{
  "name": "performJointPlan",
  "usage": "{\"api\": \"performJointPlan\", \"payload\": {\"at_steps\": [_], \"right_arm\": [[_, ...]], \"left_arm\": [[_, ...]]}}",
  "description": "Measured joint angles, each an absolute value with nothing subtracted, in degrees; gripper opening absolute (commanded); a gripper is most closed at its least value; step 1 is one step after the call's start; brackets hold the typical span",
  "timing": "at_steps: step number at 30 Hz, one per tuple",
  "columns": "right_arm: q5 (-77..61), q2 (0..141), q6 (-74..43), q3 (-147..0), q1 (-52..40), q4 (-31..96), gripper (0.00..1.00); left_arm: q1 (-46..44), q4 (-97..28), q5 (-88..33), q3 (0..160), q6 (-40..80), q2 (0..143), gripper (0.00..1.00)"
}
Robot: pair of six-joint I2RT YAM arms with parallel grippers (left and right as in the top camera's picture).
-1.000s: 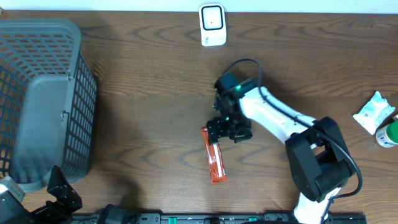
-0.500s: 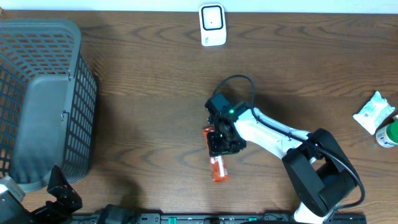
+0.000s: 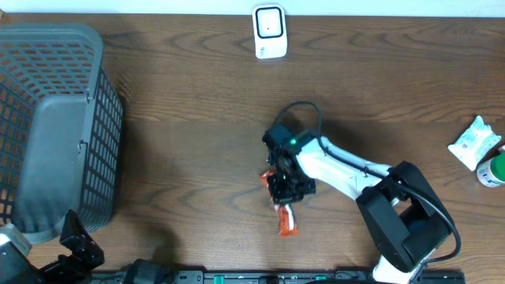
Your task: Scan the item barcode
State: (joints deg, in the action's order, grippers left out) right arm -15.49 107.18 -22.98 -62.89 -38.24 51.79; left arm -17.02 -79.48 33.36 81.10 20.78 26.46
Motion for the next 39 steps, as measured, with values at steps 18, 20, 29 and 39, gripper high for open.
{"api": "performJointPlan", "payload": {"at_steps": [18,20,29,39], "right_arm": [[5.52,109.47,-6.37,-73.54,-36.80,46.39,0.92],[3.44,109.47,-5.87,-77.45,-36.27,51.46,0.93],[-5.69,109.03,-4.82,-83.02,-25.32,56.90,0.74],[10.61,109.03,-8.97,-80.14,-40.45,54.87,0.99]], "left_arm": [[-17.04,-79.50,33.34,81.10,20.75,26.46,0.98],[-17.04,-79.50,33.32,81.10,20.78,26.46,0.98],[-17.04,-79.50,33.34,81.10,20.75,26.46,0.98],[-17.04,-79.48,33.34,81.10,20.78,26.46,0.98]]}}
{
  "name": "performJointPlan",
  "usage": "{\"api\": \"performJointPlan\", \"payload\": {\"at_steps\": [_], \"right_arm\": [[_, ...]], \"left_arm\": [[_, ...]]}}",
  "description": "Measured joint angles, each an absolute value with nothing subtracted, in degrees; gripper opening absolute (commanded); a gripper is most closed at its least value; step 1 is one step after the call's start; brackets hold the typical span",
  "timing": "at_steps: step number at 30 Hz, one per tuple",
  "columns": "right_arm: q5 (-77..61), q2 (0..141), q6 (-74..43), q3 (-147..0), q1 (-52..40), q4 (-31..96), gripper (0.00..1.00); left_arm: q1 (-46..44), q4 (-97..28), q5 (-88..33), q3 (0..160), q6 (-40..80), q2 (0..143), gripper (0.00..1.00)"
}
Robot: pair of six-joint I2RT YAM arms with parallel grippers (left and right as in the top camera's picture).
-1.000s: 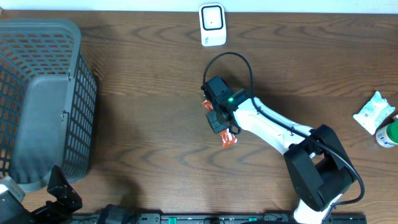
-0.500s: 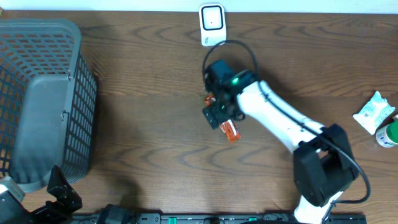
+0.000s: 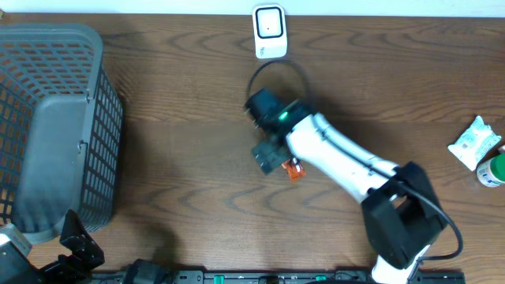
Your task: Scan the item barcode
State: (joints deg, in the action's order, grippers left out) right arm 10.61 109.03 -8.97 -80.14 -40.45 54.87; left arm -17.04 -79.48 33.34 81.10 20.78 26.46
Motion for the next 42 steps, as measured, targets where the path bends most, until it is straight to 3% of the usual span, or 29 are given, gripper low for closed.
{"api": "performJointPlan", "payload": {"at_steps": [11,21,27,28,31,33,37,42], "right_arm": [[28.36,110.10,-12.60,-74.89,-48.29,53.60,0.99],[37.76,118.37,-12.75,-76.69,-49.06,56.36,0.91],[46.39,123.09,-9.52,-78.35,-49.80,54.63,0.67],[47.64,123.90,-8.84,-78.39,-49.82,54.30,0.59],[51.00,126.32,-6.50,-78.37,-49.82,53.54,0.23],[52.47,127.94,-5.69,-78.13,-49.80,53.06,0.14],[53.98,129.19,-4.27,-77.34,-49.43,52.29,0.01],[53.65,129.38,-3.68,-77.62,-46.98,52.29,0.01]], "left_arm": [[-17.04,-79.50,33.34,81.10,20.78,26.46,0.98],[-17.04,-79.50,33.34,81.08,20.78,26.46,0.98],[-17.04,-79.50,33.34,81.10,20.78,26.46,0.98],[-17.04,-79.50,33.34,81.08,20.75,26.46,0.98],[-17.04,-79.50,33.36,81.08,20.78,26.46,0.98],[-17.04,-79.50,33.36,81.08,20.75,26.46,0.98],[-17.04,-79.48,33.36,81.08,20.78,26.46,0.98],[-17.04,-79.50,33.34,81.08,20.78,26.46,0.98]]}}
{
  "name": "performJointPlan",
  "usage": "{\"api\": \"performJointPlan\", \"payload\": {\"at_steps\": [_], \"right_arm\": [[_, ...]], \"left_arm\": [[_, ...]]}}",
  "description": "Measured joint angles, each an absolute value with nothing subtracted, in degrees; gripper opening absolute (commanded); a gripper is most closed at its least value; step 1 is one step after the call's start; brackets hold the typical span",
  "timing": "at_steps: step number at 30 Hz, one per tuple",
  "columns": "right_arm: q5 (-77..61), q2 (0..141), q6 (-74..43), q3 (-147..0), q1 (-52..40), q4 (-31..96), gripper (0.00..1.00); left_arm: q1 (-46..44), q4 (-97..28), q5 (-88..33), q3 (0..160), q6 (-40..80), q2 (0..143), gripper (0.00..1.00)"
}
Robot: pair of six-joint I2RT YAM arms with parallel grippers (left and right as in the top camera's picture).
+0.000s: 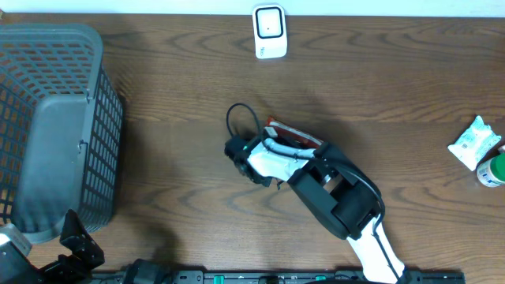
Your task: Scan the item barcode
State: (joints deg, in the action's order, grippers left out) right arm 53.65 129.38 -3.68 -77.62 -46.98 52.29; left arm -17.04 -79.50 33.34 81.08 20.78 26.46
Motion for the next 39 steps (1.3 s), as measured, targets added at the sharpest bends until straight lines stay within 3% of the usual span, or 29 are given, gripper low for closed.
{"api": "performJointPlan", "payload": {"at_steps": [8,10,15,16,17,19,20,32,39], "right_arm": [[37.32,126.50,-3.86,-83.24,-45.12,62.00,0.01],[27.53,121.30,-3.84,-83.50,-45.58,62.37,0.01],[18.02,110.04,-3.81,-83.90,-46.52,65.69,0.01],[16.80,108.29,-3.81,-83.99,-46.48,65.98,0.10],[16.05,107.24,-3.84,-84.14,-46.46,66.15,0.41],[15.31,106.26,-4.97,-84.42,-46.46,66.11,0.89],[15.33,106.26,-5.52,-84.40,-46.46,66.13,0.98],[25.39,118.19,-10.07,-80.29,-46.59,59.31,0.99],[31.83,119.90,-8.25,-81.47,-46.46,53.89,0.93]], "left_arm": [[-17.04,-79.48,33.34,81.08,20.78,26.46,0.98],[-17.04,-79.50,33.34,81.08,20.78,26.46,0.98],[-17.04,-79.50,33.34,81.08,20.75,26.46,0.98],[-17.04,-79.50,33.34,81.08,20.78,26.46,0.98],[-17.04,-79.50,33.34,81.08,20.78,26.46,0.98],[-17.04,-79.50,33.34,81.08,20.78,26.46,0.98],[-17.04,-79.50,33.34,81.08,20.78,26.46,0.98],[-17.02,-79.53,33.36,81.10,20.78,26.46,0.98],[-17.04,-79.50,33.34,81.10,20.78,26.46,0.98]]}}
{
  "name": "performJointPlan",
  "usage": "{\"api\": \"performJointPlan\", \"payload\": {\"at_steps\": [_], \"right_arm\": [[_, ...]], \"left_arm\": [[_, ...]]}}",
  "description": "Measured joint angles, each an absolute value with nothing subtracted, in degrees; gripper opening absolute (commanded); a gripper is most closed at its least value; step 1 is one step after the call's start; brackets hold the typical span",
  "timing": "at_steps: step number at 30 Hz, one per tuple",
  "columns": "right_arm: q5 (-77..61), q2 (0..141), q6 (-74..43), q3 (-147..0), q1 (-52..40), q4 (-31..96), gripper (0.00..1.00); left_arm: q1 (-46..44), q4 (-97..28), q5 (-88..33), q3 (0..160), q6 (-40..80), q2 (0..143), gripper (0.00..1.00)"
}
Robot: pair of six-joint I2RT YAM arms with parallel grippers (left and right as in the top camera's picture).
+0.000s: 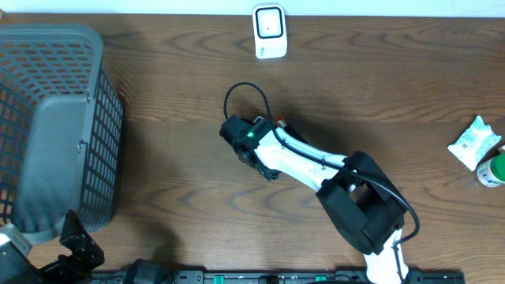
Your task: Scan the item barcode
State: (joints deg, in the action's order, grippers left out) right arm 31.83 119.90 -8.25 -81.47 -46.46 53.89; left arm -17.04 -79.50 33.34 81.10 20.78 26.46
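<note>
Only the overhead view is given. My right arm reaches from the bottom right to mid-table, where its wrist head covers the right gripper (263,130). Just a sliver of the orange packet (278,122) shows at the wrist's far side, so the gripper seems shut on it with the fingers hidden. The white barcode scanner (269,32) stands at the table's far edge, a little beyond and to the right of the wrist. My left gripper (79,243) rests at the bottom left corner, its jaws too dark to read.
A large grey mesh basket (55,126) fills the left side of the table. At the right edge lie a white packet (475,142) and a green-capped item (493,170). The right arm's black cable loops above its wrist.
The right arm's elbow has swung back to the right and the wrist sits slightly farther from me. The orange packet, plainly visible alongside the arm before, is now nearly all hidden under the wrist.
At first my right gripper was down on the orange packet lying near the table's middle. Then it held the packet clear of the table, nearer the scanner. Later the arm was folded with the packet showing beside it, and now the wrist hides the packet below the scanner.
</note>
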Motion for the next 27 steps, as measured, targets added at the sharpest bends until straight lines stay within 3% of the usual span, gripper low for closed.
{"api": "performJointPlan", "payload": {"at_steps": [4,9,19,23,27], "right_arm": [[32.64,121.03,-6.74,-82.54,-45.69,53.58,0.88],[29.19,122.43,-4.40,-83.83,-42.96,52.90,0.68],[21.65,122.89,-3.20,-84.90,-39.86,53.56,0.66],[21.08,122.72,-3.57,-83.79,-39.90,52.58,0.56],[20.47,121.54,-3.90,-81.17,-40.21,49.91,0.38]], "left_arm": [[-17.02,-79.50,33.34,81.10,20.75,26.46,0.98],[-17.04,-79.53,33.34,81.10,20.75,26.46,0.98],[-17.04,-79.50,33.34,81.10,20.78,26.46,0.98],[-17.04,-79.50,33.36,81.10,20.75,26.46,0.98],[-17.04,-79.50,33.36,81.10,20.78,26.46,0.98]]}}
